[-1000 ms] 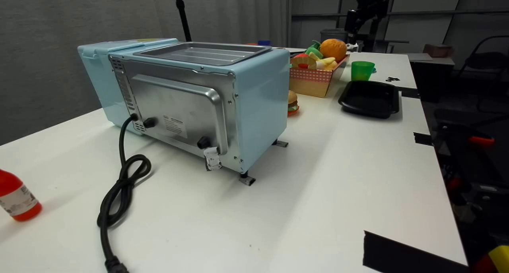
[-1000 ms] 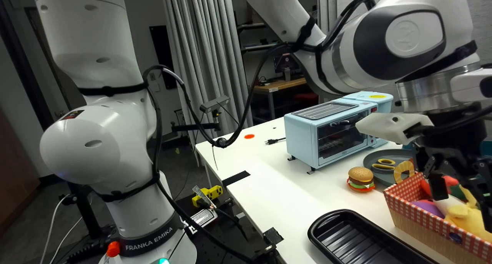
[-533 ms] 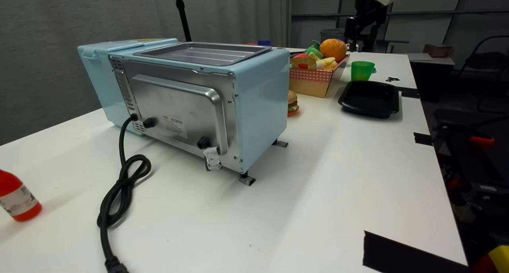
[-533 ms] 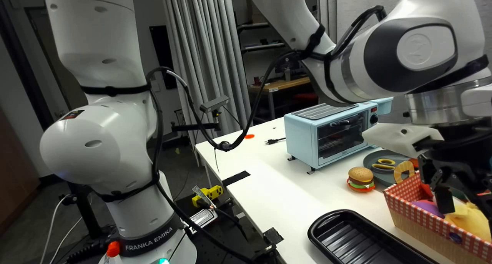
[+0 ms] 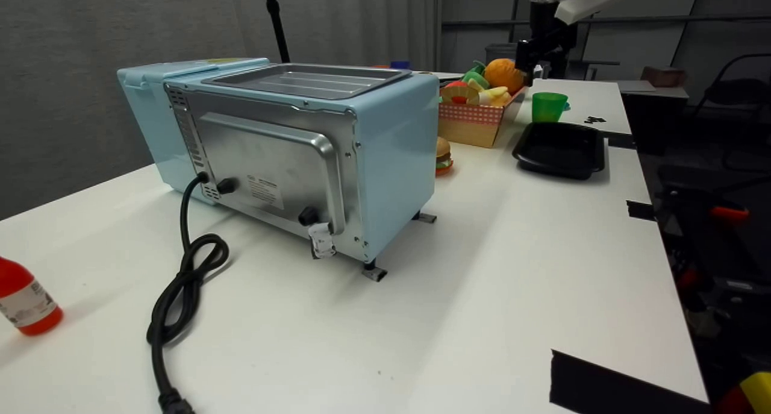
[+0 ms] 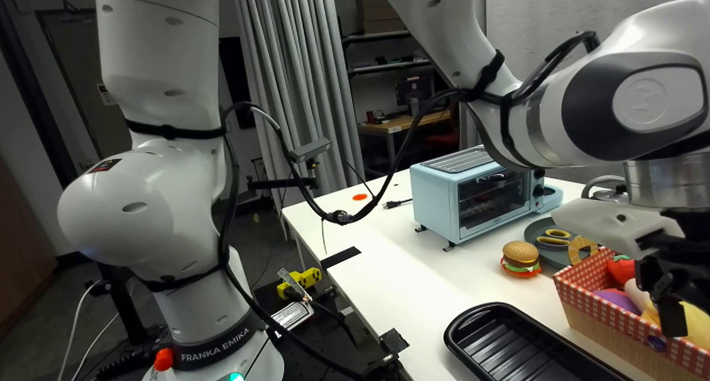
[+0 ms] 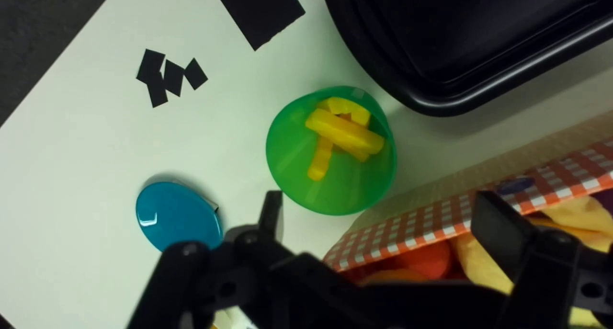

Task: Pour the contents of the green cup into the brown box

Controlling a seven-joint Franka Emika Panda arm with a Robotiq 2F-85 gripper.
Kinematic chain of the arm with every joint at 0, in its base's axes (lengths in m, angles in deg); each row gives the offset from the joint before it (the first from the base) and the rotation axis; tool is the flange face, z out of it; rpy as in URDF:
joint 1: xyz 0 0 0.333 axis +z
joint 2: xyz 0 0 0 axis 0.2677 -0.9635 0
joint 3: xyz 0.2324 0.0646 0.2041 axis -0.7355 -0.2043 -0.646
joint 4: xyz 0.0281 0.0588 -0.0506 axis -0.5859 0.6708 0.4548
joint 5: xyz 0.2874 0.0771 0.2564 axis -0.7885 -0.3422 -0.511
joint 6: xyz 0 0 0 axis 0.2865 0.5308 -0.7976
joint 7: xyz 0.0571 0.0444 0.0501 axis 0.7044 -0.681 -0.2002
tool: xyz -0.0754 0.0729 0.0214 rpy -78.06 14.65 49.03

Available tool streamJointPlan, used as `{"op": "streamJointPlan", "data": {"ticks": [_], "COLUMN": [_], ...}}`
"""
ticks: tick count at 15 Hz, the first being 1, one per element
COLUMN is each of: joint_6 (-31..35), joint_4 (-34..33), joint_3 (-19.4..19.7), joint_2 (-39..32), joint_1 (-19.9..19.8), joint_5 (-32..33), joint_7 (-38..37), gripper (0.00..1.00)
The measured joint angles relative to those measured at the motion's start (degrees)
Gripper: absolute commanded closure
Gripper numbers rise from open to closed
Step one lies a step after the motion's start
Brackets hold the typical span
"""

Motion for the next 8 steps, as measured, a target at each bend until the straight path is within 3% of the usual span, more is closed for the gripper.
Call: {"op": "streamJointPlan", "data": {"ticks": [8], "joint_6": [-0.93], "joint_4": [-3.63], "joint_3": [2.49], "joint_2": [-5.40], "joint_1": [-0.44], "joint_5": [-1.28], "joint_7": [1.79], "gripper": [0.00]}}
